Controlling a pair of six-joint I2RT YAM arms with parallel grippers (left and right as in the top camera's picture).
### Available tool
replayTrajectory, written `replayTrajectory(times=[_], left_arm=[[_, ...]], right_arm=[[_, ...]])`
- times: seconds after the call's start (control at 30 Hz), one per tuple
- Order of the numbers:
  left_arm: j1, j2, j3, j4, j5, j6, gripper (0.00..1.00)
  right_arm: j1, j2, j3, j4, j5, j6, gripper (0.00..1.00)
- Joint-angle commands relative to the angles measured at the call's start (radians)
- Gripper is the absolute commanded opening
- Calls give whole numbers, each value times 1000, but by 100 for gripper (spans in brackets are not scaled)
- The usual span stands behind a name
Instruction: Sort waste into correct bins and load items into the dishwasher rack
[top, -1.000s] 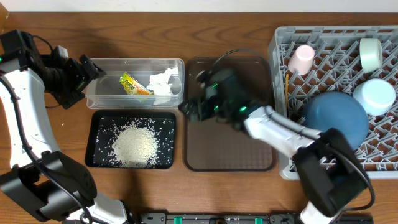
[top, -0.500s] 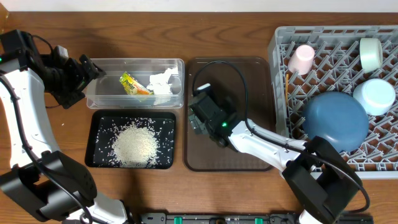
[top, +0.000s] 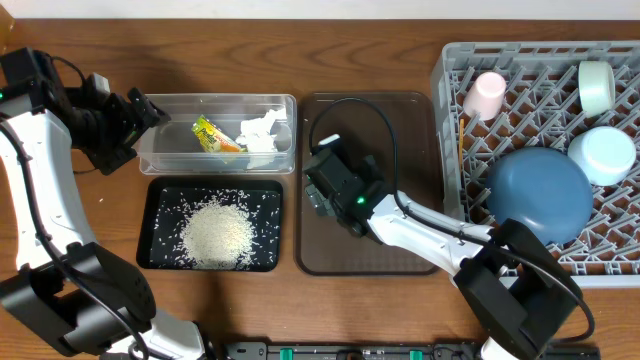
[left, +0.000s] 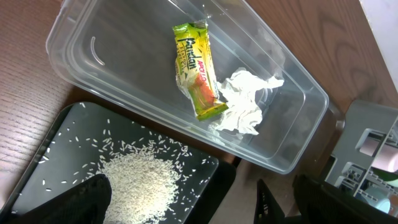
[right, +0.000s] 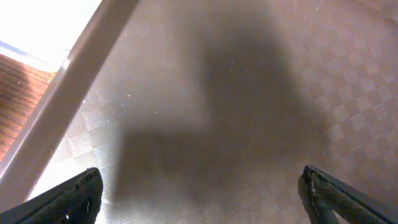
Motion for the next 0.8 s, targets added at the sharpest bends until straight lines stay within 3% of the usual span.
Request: replayTrajectory(times=[0.0, 0.77], left_arm=[[3, -16, 22, -4, 1, 6, 96], [3, -16, 22, -4, 1, 6, 96]], right_arm=[[1, 0, 2, 0, 16, -9, 99], [-12, -2, 2, -14, 10, -9, 99]])
